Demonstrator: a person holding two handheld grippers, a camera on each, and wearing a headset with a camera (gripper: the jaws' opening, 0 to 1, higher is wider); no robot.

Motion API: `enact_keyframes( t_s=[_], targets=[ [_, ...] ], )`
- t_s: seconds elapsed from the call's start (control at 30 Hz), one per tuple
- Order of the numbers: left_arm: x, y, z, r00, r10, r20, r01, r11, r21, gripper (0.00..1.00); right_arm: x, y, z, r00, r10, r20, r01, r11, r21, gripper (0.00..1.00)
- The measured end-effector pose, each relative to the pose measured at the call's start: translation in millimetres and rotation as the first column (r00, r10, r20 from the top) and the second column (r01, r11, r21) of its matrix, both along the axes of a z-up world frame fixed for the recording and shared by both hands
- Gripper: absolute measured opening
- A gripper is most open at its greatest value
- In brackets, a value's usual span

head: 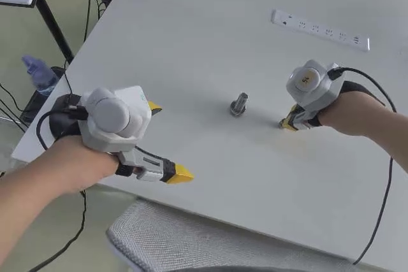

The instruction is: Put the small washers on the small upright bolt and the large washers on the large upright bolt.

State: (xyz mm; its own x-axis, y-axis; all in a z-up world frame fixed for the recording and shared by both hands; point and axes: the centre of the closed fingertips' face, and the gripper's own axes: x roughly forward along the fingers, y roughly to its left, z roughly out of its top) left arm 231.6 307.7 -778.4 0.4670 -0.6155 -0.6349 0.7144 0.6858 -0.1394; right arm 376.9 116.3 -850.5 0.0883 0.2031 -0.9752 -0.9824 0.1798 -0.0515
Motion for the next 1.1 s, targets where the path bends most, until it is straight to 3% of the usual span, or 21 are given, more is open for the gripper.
enact_keyframes(
  t_s=[0.43, 1.1],
  targets=[
    [5.5, -10.9, 5.6, 1.000, -0.006, 0.001, 0.006, 1.000, -0.027, 0.91, 0.1, -1.3, -5.2, 1.000, -0.001, -0.008, 0.001, 1.000, 0.007, 0.13],
    [-3.0, -11.3, -1.6, 0.999, -0.021, -0.026, 0.020, 1.000, -0.022, 0.88, 0.7, -0.3, -8.2, 1.000, 0.013, -0.006, -0.013, 1.000, 0.004, 0.14]
  ],
)
